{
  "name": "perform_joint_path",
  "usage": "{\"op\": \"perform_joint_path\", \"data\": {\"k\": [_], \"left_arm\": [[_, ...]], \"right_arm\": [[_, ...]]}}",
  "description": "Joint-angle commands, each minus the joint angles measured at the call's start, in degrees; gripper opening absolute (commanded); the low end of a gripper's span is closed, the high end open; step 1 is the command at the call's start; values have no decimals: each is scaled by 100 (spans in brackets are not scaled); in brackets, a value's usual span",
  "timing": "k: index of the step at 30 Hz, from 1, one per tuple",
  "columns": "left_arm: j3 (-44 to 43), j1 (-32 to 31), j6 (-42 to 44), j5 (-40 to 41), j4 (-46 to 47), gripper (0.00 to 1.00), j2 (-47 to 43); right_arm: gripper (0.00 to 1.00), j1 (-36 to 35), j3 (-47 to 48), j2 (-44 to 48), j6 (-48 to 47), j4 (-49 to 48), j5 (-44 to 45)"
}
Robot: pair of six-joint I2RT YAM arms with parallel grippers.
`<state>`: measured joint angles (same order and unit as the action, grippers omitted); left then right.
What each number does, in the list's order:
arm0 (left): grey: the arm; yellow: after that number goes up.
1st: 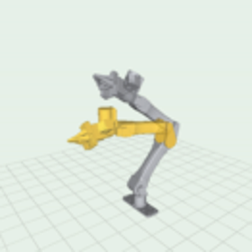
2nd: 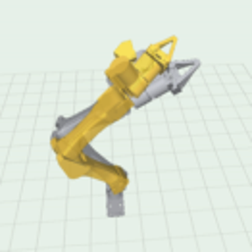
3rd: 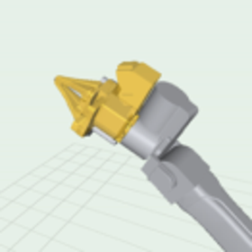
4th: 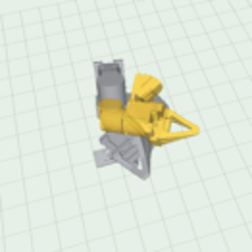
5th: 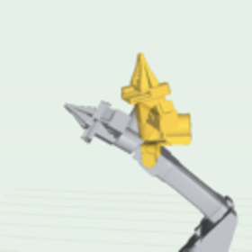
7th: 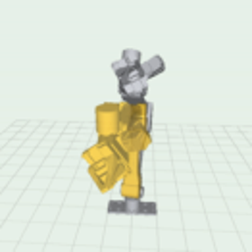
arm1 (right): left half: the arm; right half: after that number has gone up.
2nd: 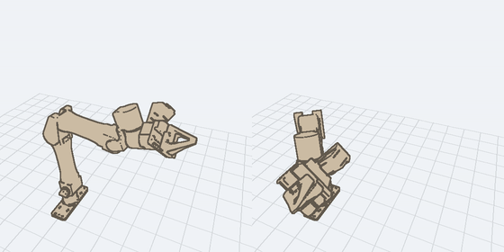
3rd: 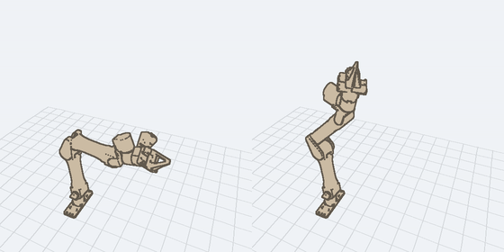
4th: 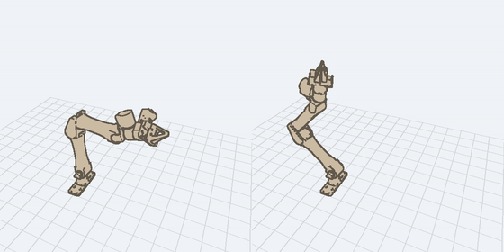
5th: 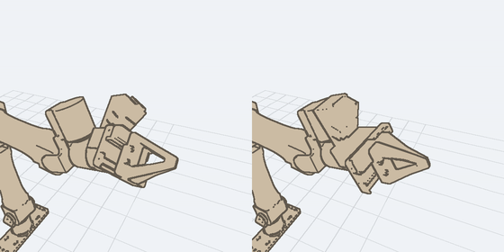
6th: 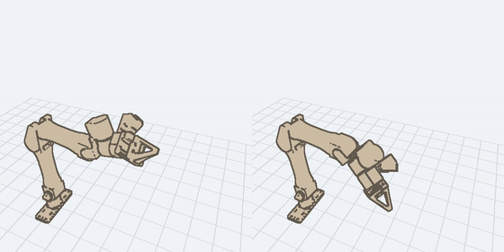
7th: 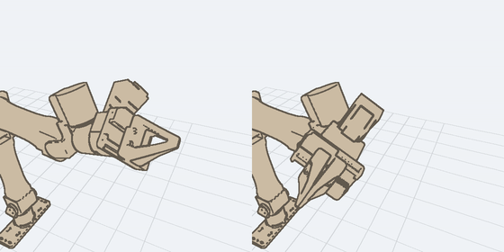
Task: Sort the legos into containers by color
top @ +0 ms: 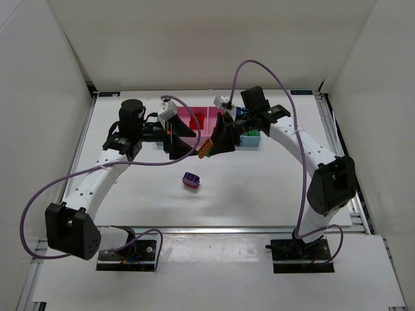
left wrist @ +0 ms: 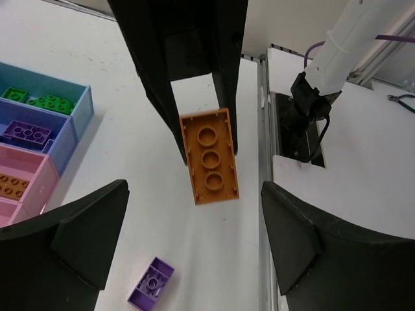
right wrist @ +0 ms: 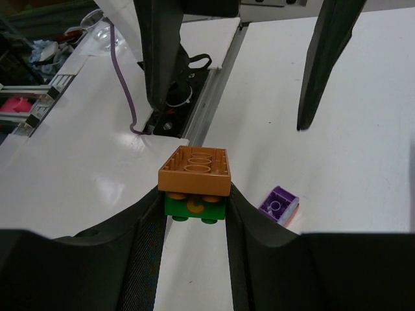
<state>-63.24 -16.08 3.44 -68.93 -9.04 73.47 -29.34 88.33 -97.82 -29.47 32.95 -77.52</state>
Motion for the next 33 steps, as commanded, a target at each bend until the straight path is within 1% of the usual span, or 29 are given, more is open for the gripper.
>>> {"op": "perform_joint_path", "data": {"k": [1,4,5,7,9,12,16,24,27,29,33], "left_arm": [[-259,-168,402,177,-107,90,9],[-346,-212,403,204,-116,85,97],[-373,-212,385,204,-124,81,123],[-399,-238,342,222,-133,77,141],[-408,-238,306,222,-142,77,159],[-408,-238,271,204,-142,73,176],[-434,-247,227,169,-142,73,220],[-478,-282,209,195,-142,80,273],[-452,-291,209,239,-142,81,273],[-452,-300,210,283,-160,81,273],[-470,-300,245,336,-195,76,299]], "right_arm": [[1,-45,333,-88,152,-52,-229],[1,-98,439,-158,170,-87,-150],[2,-98,474,-202,161,-104,-98],[2,-115,474,-220,152,-157,25],[1,-133,465,-211,126,-210,183],[0,-203,483,-202,38,-192,465],[0,-265,492,-229,152,-402,816],[0,-274,597,-281,293,-474,817],[0,-274,615,-281,319,-491,808],[0,-274,650,-290,319,-491,791],[0,-274,694,-308,346,-517,747]]}}
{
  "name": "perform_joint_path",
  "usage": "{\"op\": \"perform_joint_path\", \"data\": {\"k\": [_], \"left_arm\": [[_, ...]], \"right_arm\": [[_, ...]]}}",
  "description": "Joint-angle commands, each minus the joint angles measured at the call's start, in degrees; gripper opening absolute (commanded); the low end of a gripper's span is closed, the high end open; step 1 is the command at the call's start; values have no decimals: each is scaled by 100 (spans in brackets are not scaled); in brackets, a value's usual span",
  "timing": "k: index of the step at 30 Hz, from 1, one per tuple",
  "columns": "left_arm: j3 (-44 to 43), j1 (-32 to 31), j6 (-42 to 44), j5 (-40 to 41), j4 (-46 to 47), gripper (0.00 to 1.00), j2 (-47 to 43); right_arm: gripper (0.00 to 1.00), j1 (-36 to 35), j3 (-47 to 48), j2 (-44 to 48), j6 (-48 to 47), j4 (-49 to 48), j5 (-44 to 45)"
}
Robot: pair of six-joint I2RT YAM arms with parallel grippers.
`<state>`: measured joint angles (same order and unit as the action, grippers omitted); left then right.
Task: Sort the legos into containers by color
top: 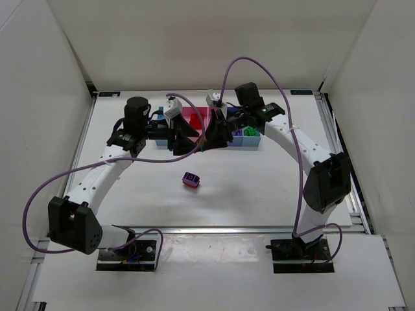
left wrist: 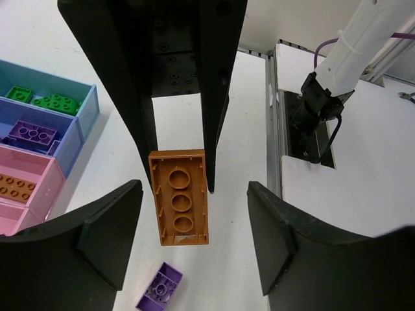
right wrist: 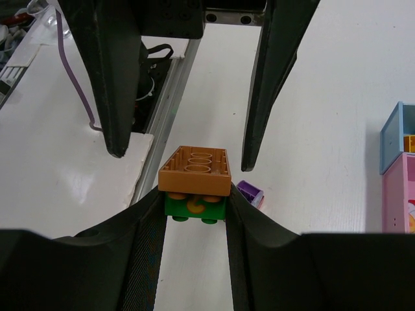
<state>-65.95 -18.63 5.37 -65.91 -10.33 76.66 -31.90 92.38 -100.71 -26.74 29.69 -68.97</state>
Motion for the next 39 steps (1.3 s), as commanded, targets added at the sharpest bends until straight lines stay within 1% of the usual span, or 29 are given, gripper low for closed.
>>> {"op": "perform_joint_path", "data": {"k": [1,7,10,11,13,14,17,18,20,22,25,29,32,33,35,39], "left_arm": [[-207,-44,70,26,-75,75,-11],[-251,-53,88,61,-136,74,59],[-260,-53,87,96,-136,71,77],[-260,-53,87,87,-136,67,86],[-260,-53,70,78,-136,62,103],[-278,-53,70,78,-136,57,103],[-278,-53,70,96,-127,48,112],[-269,-53,70,96,-119,41,103],[-260,-53,70,166,-119,37,94],[-260,-53,70,201,-110,31,86],[-208,-53,0,280,-14,26,51],[-67,-44,-88,500,145,24,-72],[135,122,-421,623,557,23,-195],[205,175,-718,641,689,23,-239],[346,315,-957,772,996,22,-318],[478,474,-1177,957,1375,22,-389]], "right_arm": [[0,-1,298,-11,81,-192,-108],[0,-27,316,7,99,-210,-143],[0,-36,307,16,73,-192,-134],[0,-36,298,25,73,-201,-152],[0,-35,290,33,73,-183,-152],[0,-36,290,33,64,-183,-143],[0,-36,281,25,38,-157,-134],[0,-44,281,25,20,-148,-126],[0,-53,263,25,-77,-69,-99],[0,-53,246,42,-120,-51,-73],[0,-62,141,77,-234,10,6],[0,-18,-61,174,-507,273,103],[0,70,-211,262,-481,283,112],[0,105,-281,305,-490,291,147],[0,192,-378,376,-525,326,173],[0,307,-449,438,-630,458,165]]}}
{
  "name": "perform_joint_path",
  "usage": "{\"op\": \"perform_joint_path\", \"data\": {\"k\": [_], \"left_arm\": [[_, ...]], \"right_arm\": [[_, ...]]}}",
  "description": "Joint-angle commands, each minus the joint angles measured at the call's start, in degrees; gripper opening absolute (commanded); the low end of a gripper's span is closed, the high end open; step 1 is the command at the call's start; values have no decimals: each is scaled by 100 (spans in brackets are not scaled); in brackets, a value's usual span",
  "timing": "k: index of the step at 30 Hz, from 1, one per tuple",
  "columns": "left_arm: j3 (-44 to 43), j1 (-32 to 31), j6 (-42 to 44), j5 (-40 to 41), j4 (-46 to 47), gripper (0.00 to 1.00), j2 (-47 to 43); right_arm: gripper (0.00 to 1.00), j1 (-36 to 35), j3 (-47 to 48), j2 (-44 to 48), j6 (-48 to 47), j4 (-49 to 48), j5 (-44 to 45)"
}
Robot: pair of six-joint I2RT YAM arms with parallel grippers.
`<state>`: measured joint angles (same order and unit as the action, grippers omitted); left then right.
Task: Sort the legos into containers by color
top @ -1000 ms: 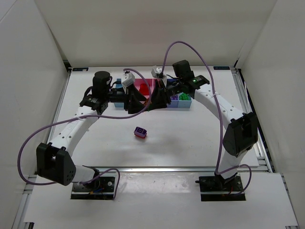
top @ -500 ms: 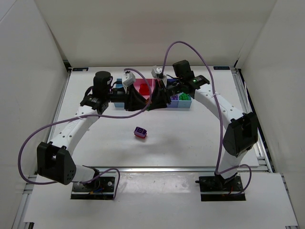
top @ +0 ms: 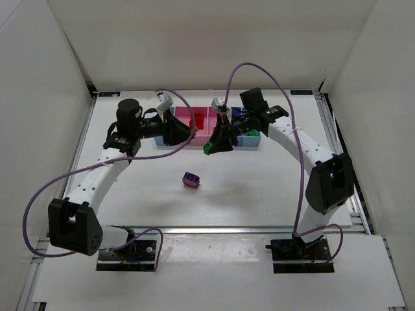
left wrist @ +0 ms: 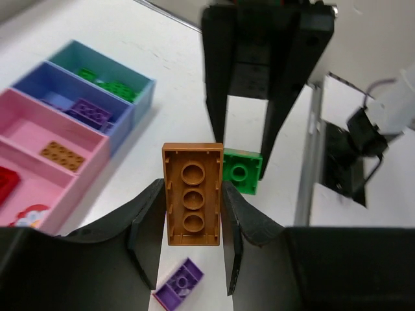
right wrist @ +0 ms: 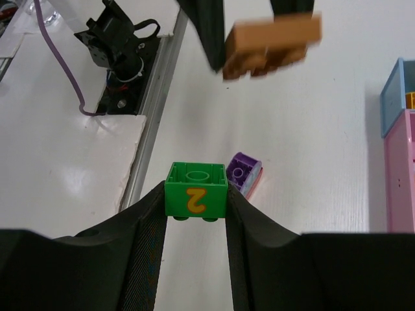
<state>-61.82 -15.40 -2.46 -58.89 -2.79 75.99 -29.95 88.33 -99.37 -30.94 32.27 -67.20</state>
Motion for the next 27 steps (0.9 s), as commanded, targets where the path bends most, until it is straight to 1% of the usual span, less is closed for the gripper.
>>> {"op": "perform_joint_path", "data": {"k": [1,5,8,10,11,12,13,14,15,18,22,27], "left_arm": [[82,177,-518,264,665,22,-321],[144,248,-624,378,771,21,-330],[179,283,-659,457,771,22,-347],[197,300,-651,711,675,21,-356],[179,301,-590,1017,578,21,-356],[162,301,-580,1133,438,21,-374],[136,327,-554,1274,367,20,-357],[118,336,-510,1440,323,20,-374],[100,344,-493,1729,96,20,-365],[-14,406,-475,2057,-116,20,-295],[-110,450,-501,2119,-161,21,-146],[-225,450,-563,2110,-152,21,4]], "right_arm": [[0,139,-53,304,-228,227,-4],[0,253,-167,383,-272,262,127],[0,463,-325,410,43,-36,417],[0,691,-545,445,613,-508,1083],[0,754,-676,480,824,-685,1660],[0,824,-729,489,1235,-844,1962],[0,903,-747,480,1448,-1072,2243],[0,1086,-774,463,1642,-1196,2777],[0,1193,-800,402,2018,-1275,2948],[0,1571,-739,209,2529,-1460,3344],[0,1738,-555,-46,2523,-1461,3748],[0,1852,-317,-477,2558,-1495,3802]]}}
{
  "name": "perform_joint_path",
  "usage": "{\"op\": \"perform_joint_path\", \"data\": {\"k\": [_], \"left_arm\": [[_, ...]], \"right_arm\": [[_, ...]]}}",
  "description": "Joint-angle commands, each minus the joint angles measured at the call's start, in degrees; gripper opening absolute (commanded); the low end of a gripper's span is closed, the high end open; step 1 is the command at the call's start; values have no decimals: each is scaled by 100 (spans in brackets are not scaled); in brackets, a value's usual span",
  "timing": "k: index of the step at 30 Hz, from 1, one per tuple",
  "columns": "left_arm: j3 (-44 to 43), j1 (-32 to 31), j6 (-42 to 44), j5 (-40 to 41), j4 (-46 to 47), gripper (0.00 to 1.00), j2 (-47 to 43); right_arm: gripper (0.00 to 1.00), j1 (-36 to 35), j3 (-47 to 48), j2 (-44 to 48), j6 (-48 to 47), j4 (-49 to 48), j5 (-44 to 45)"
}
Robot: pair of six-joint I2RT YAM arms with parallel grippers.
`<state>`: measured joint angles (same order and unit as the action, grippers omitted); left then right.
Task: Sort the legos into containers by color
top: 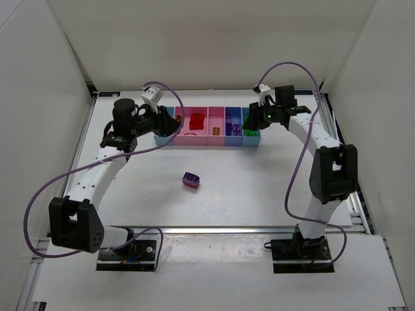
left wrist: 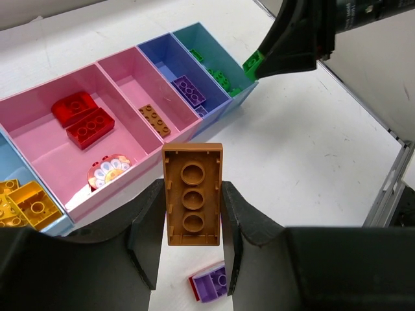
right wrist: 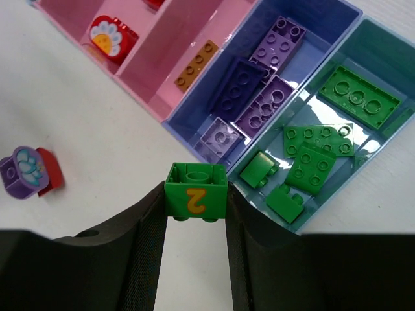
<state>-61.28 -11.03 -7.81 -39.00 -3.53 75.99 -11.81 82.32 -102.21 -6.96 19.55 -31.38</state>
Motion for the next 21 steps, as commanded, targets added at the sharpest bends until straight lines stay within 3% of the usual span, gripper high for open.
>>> {"op": "perform_joint_path", "data": {"k": [1,4,18,20,21], "left_arm": [[-314,13,-19,121,-95,21,65],[-438,13,17,104,-148,21,127],[-649,13,-18,-11,-236,21,452],[-640,13,-27,-11,-236,22,478],[-649,13,-36,-28,-227,22,522]], "right_arm": [[0,47,345,-359,273,-215,254],[5,48,468,-536,283,-233,333],[5,214,794,-1081,186,-294,835],[13,223,759,-1064,178,-303,896],[34,223,741,-1064,169,-311,940]]}}
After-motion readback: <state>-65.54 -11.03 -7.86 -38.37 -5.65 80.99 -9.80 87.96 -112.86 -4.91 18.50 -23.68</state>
